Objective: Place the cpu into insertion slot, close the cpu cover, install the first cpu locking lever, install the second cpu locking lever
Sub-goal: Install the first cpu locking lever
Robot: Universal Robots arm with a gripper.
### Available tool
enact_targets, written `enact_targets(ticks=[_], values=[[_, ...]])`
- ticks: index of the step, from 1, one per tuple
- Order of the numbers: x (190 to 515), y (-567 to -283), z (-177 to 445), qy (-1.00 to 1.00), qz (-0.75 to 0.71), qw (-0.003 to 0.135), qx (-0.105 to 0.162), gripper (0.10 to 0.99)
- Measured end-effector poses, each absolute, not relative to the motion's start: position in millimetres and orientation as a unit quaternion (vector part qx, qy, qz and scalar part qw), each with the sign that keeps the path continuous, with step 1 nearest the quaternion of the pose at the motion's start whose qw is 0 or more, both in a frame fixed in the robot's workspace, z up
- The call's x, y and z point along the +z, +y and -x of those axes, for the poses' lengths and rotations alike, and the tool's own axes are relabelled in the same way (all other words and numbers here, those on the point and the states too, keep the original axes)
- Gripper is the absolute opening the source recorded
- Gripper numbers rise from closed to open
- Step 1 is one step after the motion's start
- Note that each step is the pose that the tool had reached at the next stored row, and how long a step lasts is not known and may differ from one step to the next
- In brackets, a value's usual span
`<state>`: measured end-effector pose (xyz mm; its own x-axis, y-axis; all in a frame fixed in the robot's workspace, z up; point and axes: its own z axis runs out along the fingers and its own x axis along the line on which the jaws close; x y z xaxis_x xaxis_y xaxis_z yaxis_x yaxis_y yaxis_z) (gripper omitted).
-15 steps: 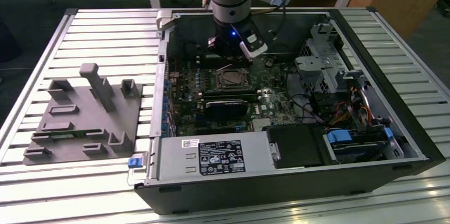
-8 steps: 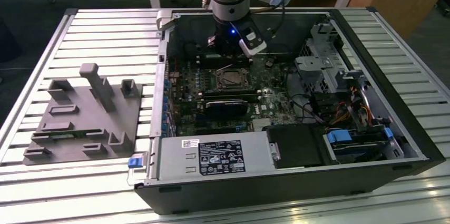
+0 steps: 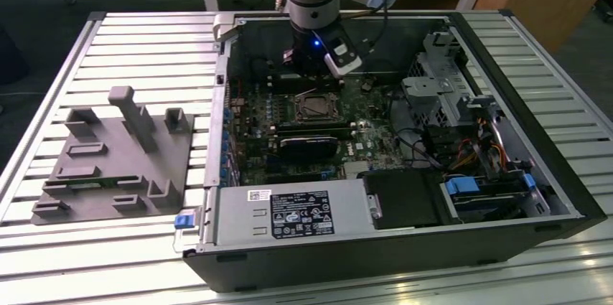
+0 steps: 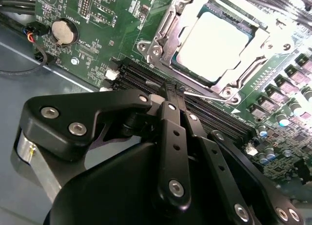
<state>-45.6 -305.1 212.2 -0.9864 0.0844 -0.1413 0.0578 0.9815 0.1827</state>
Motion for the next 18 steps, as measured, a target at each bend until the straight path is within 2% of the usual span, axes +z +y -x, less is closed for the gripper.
enact_targets(ticks=[18], values=[[206.9,-300.3,45.7,0.992,-0.066,0.077,0.080,0.106]])
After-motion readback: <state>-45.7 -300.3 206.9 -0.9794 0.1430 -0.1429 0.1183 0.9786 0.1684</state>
